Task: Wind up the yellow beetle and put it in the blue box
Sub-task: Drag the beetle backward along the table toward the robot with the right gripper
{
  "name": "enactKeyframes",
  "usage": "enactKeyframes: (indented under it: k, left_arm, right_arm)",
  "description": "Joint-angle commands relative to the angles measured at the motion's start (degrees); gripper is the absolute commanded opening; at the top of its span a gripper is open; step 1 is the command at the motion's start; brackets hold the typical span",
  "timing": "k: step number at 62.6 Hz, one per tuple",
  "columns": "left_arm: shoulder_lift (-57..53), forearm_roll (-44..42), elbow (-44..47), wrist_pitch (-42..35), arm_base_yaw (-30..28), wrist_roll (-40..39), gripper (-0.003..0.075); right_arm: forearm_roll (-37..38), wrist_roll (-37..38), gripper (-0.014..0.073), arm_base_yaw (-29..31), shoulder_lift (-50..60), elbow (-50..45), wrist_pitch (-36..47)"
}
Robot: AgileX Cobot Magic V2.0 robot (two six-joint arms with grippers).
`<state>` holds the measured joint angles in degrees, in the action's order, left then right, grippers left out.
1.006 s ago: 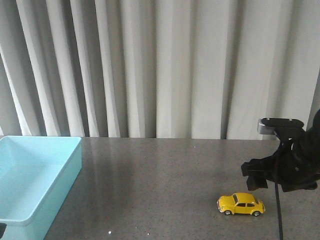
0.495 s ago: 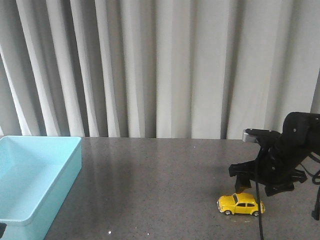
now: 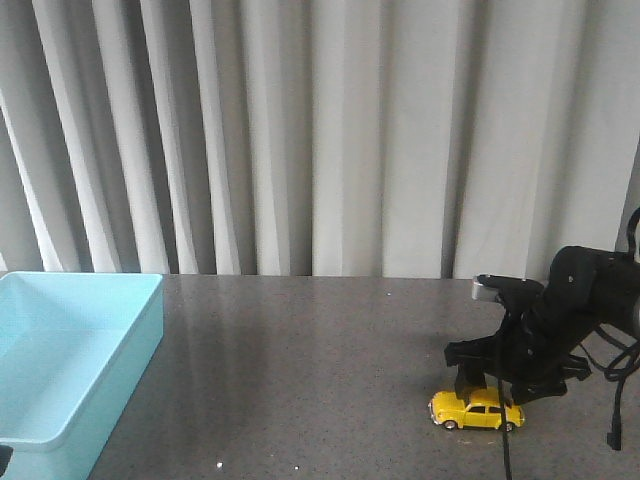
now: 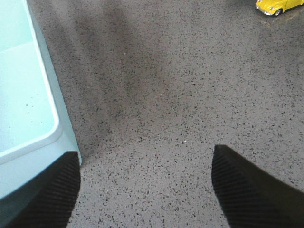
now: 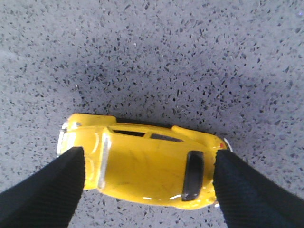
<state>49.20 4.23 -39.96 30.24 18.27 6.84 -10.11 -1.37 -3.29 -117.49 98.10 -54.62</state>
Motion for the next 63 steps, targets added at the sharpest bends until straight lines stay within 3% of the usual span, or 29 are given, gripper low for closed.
enactKeyframes:
  k: [1,32,63]
  left_arm:
    - [-0.29,0.6,-1.71,-3.48,0.47,-0.07,0.056]
    - [-0.29,0.6,-1.71,-3.01,0.47,-0.07,0.056]
    - [-0.29,0.6,-1.71,-2.71,0.47,-0.07,0.056]
  right_arm:
    - [-0.52,-0.69,0.054,0.11,2.14,1.86,1.88]
    - [-0.82,-0.87,0.054,1.04,0.44,1.86,-0.56]
    - [-1.02,-8.58,0.054,12.71,0.44,1.86,-3.65]
